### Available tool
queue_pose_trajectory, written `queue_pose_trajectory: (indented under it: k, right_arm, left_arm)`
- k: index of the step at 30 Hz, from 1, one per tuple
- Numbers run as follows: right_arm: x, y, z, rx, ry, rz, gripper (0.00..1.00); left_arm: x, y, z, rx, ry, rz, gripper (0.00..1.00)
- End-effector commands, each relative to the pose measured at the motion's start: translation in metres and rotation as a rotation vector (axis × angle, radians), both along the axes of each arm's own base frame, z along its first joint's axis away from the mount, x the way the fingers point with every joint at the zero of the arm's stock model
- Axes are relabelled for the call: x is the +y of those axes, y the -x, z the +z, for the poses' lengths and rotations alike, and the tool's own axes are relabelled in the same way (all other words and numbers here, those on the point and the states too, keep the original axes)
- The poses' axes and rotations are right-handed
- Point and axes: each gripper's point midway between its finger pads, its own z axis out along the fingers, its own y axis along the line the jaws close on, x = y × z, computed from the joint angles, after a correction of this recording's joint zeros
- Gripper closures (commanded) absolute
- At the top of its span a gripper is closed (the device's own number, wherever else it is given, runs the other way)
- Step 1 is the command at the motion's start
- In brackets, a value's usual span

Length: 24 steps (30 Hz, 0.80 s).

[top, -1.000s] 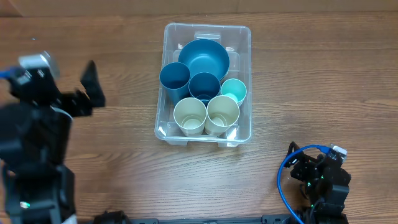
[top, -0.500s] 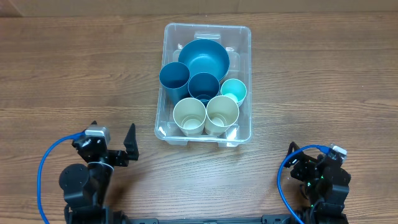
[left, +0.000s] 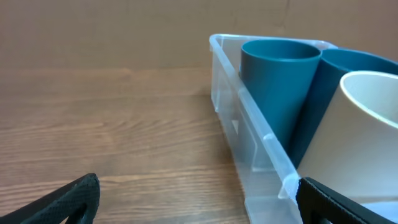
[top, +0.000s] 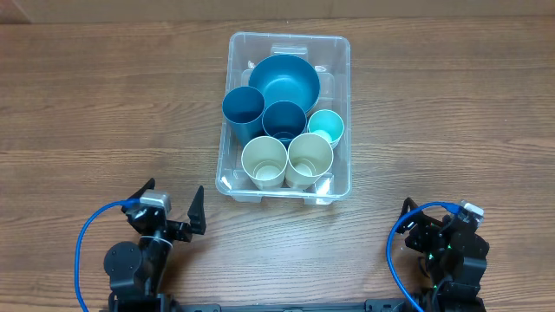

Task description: Pack container

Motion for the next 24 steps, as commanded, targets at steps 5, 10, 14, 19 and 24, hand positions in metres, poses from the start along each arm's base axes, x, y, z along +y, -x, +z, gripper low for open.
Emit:
queue_pose_trajectory:
  k: [5, 10, 14, 19, 24]
  right_arm:
    - [0.0010, 0.0003, -0.0062, 0.007, -0.001, 0.007, 0.00]
    - [0.0010, 0.0003, -0.0063, 0.007, -0.001, 0.007, 0.00]
    - [0.0010, 0.0003, -0.0063, 0.007, -0.001, 0.007, 0.00]
    - [0.0010, 0.0003, -0.0063, 0.007, -0.001, 0.007, 0.00]
    - [0.0010, 0.0003, -0.0063, 0.007, -0.001, 0.007, 0.00]
  left_arm:
    - [-0.0038, 0.0009, -0.0138, 0.012, -0.010, -0.022, 0.00]
    - [-0.0038, 0.0009, -0.0137, 0.012, -0.010, -0.022, 0.00]
    - [-0.0038, 0.0009, -0.0138, 0.012, -0.010, -0.022, 0.00]
    - [-0.0038, 0.0009, -0.0138, 0.012, -0.010, -0.022, 0.00]
    - [-0.0038, 0.0009, -0.0138, 0.012, -0.010, -0.022, 0.00]
